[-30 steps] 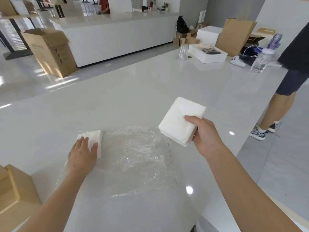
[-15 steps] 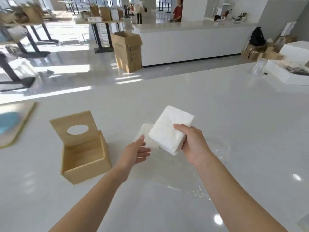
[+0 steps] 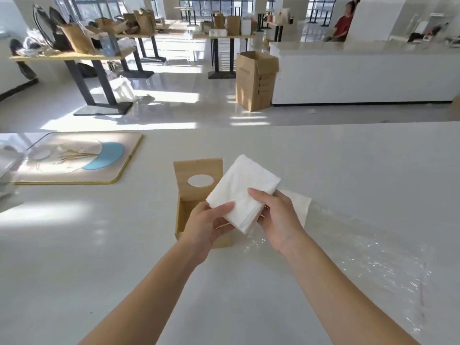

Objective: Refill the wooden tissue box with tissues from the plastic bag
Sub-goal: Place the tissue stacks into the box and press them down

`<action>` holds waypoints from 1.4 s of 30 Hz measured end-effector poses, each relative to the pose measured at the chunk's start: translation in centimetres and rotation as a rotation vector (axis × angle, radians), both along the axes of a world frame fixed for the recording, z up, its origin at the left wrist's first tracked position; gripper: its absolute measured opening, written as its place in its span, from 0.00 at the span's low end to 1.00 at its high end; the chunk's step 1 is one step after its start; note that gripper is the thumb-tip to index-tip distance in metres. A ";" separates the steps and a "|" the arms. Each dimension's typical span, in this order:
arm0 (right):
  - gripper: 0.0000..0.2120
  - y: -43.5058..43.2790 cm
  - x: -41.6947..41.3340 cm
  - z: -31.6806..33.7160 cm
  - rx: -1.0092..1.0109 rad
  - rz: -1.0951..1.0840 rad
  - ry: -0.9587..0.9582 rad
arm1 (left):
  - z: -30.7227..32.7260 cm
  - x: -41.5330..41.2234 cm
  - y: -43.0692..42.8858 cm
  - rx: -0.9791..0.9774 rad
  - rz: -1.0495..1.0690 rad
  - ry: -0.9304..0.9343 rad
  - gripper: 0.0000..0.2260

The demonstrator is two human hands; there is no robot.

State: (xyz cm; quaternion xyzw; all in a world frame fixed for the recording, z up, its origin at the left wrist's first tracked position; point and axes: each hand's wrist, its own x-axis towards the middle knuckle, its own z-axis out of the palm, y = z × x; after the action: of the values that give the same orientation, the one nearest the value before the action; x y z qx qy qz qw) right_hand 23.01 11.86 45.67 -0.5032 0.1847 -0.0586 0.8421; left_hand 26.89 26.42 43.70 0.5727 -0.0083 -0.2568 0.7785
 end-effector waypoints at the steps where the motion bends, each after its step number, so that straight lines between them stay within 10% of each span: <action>1: 0.14 0.3 0.2 0.1 -0.009 0.024 -0.007 | 0.2 0.4 0.6 -0.006 0.022 -0.001 0.12; 6: 0.13 0.8 1.4 0.4 -0.051 0.090 -0.010 | 1.4 2.8 3.2 -0.026 0.113 0.050 0.21; 25: 0.07 2.5 4.7 -2.2 -0.569 0.207 0.274 | -0.6 7.0 7.7 0.403 0.190 -0.064 0.01; 42: 0.09 3.5 5.8 -2.9 -1.008 0.286 0.305 | -1.2 7.4 6.8 0.768 0.254 -0.222 0.15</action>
State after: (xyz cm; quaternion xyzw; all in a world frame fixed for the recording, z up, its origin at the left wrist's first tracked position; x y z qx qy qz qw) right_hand 28.85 15.34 42.76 -0.8675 0.1836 0.0491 0.4598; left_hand 34.28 33.18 42.53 0.8420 0.0749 -0.0799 0.5282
